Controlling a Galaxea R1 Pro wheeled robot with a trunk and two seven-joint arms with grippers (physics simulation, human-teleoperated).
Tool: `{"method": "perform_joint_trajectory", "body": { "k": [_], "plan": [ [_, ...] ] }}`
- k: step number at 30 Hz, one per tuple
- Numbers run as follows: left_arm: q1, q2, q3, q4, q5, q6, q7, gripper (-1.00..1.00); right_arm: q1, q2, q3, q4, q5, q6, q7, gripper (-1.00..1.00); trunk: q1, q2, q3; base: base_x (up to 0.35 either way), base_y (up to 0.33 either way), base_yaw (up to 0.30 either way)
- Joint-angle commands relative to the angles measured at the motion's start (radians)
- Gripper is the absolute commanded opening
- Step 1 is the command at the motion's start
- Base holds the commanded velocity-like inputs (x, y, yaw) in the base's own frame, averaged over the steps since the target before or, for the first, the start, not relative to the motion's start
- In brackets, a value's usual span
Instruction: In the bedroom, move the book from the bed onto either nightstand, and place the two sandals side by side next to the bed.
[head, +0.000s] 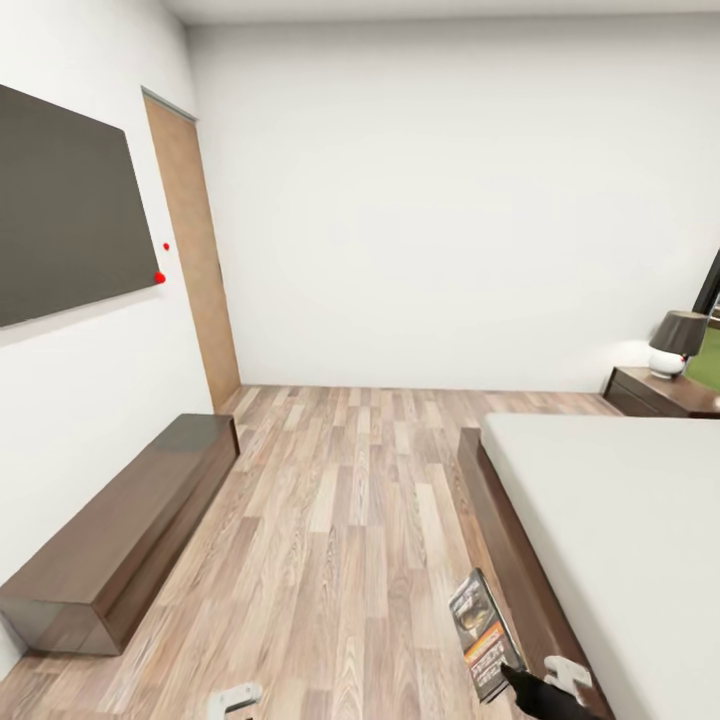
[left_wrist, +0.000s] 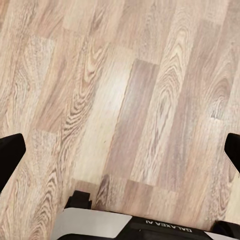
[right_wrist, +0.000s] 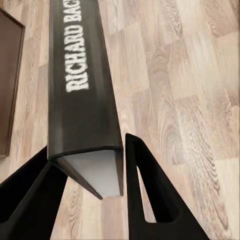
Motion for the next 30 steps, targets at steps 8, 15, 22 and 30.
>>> {"method": "perform_joint_trajectory", "body": {
  "k": [8,15,22,30],
  "plan": [
    [-0.001,0.006,0.003,0.000,0.004,-0.005,0.002,1.00,-0.001,0.007,0.014,-0.033,-0.004,0.008,-0.011,-1.00,0.001,-0.002,-0.002,0.324,0.000,0.000],
    [-0.002,0.008,0.003,0.000,0.004,-0.005,0.001,1.00,-0.001,0.007,0.015,-0.024,-0.004,0.008,-0.011,-1.00,0.001,-0.002,-0.002,0.328,0.000,0.000],
    [-0.001,0.009,0.003,-0.001,0.004,-0.005,0.000,1.00,-0.001,0.006,0.019,0.131,0.002,-0.005,-0.014,-1.00,0.001,-0.002,-0.002,0.330,0.000,0.000],
    [-0.001,0.009,0.003,0.000,0.004,-0.005,0.000,1.00,0.000,0.006,0.019,0.292,0.002,-0.010,-0.014,-1.00,0.001,-0.002,-0.002,0.331,0.000,0.000]
  ]
}}
